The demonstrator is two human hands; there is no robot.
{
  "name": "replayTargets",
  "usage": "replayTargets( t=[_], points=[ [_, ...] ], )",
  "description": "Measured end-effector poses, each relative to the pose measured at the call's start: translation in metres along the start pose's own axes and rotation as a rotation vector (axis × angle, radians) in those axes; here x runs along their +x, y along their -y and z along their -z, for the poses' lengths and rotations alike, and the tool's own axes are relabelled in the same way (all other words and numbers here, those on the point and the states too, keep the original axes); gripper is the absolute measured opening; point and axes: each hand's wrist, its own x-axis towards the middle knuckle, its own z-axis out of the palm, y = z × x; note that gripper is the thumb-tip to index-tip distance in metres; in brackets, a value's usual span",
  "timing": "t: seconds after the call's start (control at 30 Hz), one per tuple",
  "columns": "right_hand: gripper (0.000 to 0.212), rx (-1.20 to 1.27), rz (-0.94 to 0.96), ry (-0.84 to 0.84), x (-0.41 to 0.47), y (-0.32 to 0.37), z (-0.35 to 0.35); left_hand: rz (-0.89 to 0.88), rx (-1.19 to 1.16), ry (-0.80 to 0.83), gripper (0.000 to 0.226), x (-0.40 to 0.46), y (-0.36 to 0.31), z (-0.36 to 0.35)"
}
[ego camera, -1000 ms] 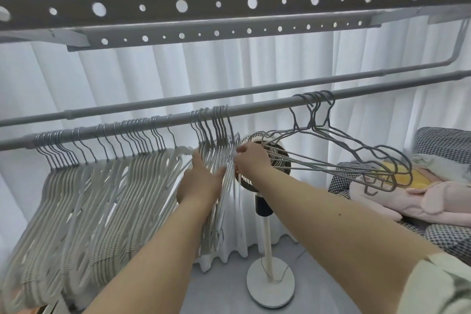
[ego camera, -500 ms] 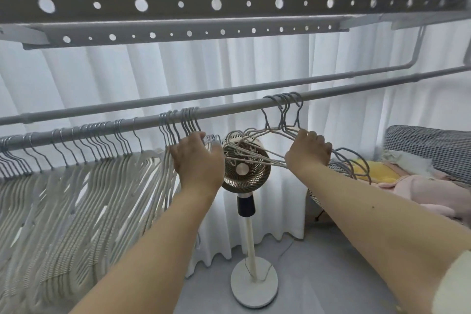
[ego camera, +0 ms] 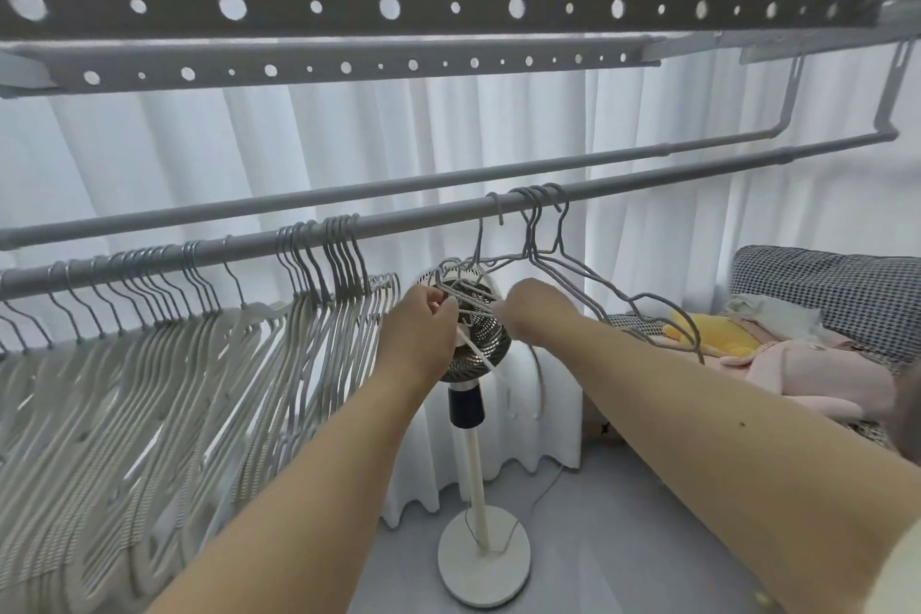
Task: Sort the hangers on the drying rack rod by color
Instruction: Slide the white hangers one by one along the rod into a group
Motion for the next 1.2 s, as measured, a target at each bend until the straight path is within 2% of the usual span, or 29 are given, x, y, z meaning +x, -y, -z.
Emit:
replayTargets(
  t=[0.1,0.17,0.27,0.4,0.57,0.7,0.93,1.07,1.13,1.2],
  points=[
    [0.029,0.380,0.030,0.089,0.001,0.007,-0.007,0.064,-0.132,0.104,0.011,0.001,0.001,-0.009],
    [0.045,0.552,0.028,0.118,-0.003,0.011,-0.007,0.127,-0.272,0.201,0.021,0.000,0.000,-0.013],
    [0.068,0.595,0.025,0.131,-0.007,0.011,-0.006,0.249,-0.444,0.291,0.028,-0.003,-0.004,-0.016],
    [0.080,0.689,-0.058,0.107,-0.004,-0.004,-0.006,0.362,-0.563,0.216,0.020,-0.005,-0.006,-0.022],
    [0.081,0.659,-0.140,0.062,-0.003,-0.025,-0.010,0.385,-0.582,0.185,0.012,0.004,-0.015,-0.025],
    [0.078,0.568,-0.110,0.026,-0.004,-0.031,-0.011,0.394,-0.597,0.190,0.012,0.017,-0.019,-0.022],
    [0.062,0.259,0.042,-0.002,-0.012,-0.031,-0.004,0.422,-0.687,0.190,0.017,0.049,-0.035,-0.014],
    [0.059,0.090,0.033,-0.008,-0.013,-0.029,-0.007,0.471,-0.692,0.275,0.024,0.035,-0.031,-0.014],
    [0.068,-0.036,0.014,-0.013,-0.015,-0.026,-0.007,0.522,-0.707,0.327,0.024,0.022,-0.028,-0.012],
    [0.080,-0.034,-0.022,-0.003,-0.016,-0.022,-0.004,0.578,-0.693,0.364,0.025,0.011,-0.028,-0.006]
  ],
)
